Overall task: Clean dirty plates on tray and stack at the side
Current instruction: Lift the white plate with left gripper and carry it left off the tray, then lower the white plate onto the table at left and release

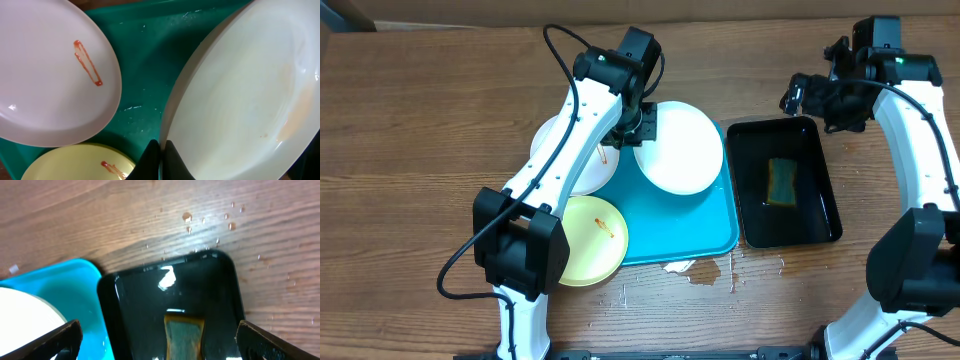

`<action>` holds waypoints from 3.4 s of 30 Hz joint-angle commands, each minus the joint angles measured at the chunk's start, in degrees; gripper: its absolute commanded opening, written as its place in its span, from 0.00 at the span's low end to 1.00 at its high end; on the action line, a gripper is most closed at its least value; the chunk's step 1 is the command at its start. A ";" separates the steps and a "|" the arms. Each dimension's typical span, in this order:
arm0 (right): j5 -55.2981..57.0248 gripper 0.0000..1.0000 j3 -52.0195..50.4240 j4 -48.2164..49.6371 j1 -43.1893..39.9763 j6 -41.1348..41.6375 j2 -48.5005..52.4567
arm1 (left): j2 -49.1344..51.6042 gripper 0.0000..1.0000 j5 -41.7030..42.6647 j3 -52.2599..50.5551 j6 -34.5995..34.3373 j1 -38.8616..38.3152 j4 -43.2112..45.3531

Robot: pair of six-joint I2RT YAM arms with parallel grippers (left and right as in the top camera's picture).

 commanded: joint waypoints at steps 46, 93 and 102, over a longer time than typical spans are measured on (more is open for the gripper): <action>-3.19 1.00 0.76 0.52 -34.34 15.26 -0.46 | 0.59 0.04 -71.73 1.64 40.17 -38.93 53.81; -3.19 1.00 0.76 0.52 -34.34 15.26 -0.44 | -5.88 0.04 -1.33 -3.17 -1.95 45.99 9.99; -3.19 1.00 0.76 0.52 -34.34 15.26 -0.46 | -5.81 0.04 -7.13 -14.95 -1.97 48.43 16.35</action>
